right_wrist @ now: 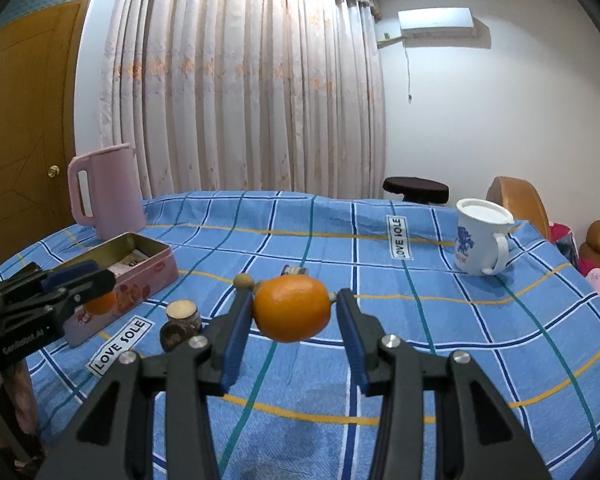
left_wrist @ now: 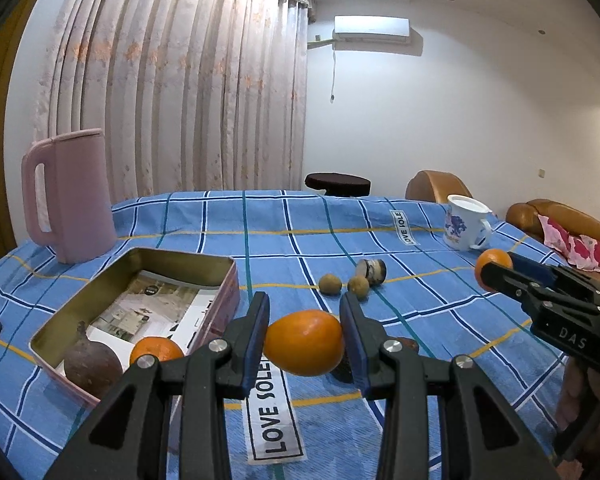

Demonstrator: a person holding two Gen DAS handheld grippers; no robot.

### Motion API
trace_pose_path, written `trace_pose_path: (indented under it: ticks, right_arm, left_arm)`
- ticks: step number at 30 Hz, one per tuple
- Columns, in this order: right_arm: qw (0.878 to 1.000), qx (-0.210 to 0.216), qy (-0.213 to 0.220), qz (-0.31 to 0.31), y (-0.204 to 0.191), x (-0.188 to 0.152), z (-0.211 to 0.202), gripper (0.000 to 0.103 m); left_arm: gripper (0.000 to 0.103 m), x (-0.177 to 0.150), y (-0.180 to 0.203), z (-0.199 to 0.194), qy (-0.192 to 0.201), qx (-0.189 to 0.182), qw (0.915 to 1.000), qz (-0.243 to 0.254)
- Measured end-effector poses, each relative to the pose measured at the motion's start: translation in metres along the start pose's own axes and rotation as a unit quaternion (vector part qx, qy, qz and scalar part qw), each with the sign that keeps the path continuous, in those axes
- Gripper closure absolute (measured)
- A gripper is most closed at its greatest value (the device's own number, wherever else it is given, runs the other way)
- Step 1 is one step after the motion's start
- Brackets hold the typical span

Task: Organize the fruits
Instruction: 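Carry both oranges over the tin box and open both tools to release them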

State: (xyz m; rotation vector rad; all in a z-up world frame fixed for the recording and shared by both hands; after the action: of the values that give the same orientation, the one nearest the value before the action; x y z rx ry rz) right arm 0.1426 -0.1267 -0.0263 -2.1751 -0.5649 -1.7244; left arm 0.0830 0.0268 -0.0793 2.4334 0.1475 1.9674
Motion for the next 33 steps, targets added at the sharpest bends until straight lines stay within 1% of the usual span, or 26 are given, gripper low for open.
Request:
trace_pose_path:
  ticks: [3,6,11,14,18,28,33]
  right_arm:
    - [1.0,0.003,-0.004,-0.003,-0.004,0.0,0.002,0.057]
    - [1.0,0.016,-0.012,0.0,-0.012,0.001,0.007,0.057]
    - [0.999,0.051,-0.01,-0.01,-0.039,0.016,0.018,0.057]
    - [0.998,0.063,-0.007,-0.017,-0.054,0.023,0.026,0.057]
    - [0.996,0.087,-0.008,-0.011,-0.073,0.03,0.037,0.057]
    - [0.988,0.148,-0.024,-0.033,-0.141,0.04,0.07,0.057]
    - [0.983,0.176,-0.038,-0.036,-0.174,0.037,0.09,0.057]
  left_arm:
    - [0.065,0.003,-0.003,-0.002,0.004,0.004,1.0,0.003]
    - [0.065,0.007,-0.012,-0.002,0.003,0.015,0.9999,0.007]
    - [0.064,0.007,-0.036,0.002,-0.004,0.038,0.9993,-0.002]
    - [0.065,0.008,-0.048,0.001,-0.005,0.047,0.9988,-0.008]
    - [0.064,0.01,-0.064,0.003,-0.006,0.062,0.998,-0.008]
    - [0.064,0.012,-0.126,0.011,-0.034,0.097,0.994,-0.037]
    - [0.064,0.015,-0.155,0.014,-0.043,0.12,0.9914,-0.03]
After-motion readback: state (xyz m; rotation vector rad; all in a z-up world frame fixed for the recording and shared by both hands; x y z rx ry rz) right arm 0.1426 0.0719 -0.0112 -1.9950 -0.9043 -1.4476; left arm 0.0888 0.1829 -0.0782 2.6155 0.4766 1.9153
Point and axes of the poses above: each gripper's, at about its wrist camera, not at the fingertips, and z roughly the way its jaws point, y to its right, x to its top, the point moved 9 cm from there along z, roughly the way its jaws point, and after that the axes turned 9 degrees about y, right-handed, at the moved point
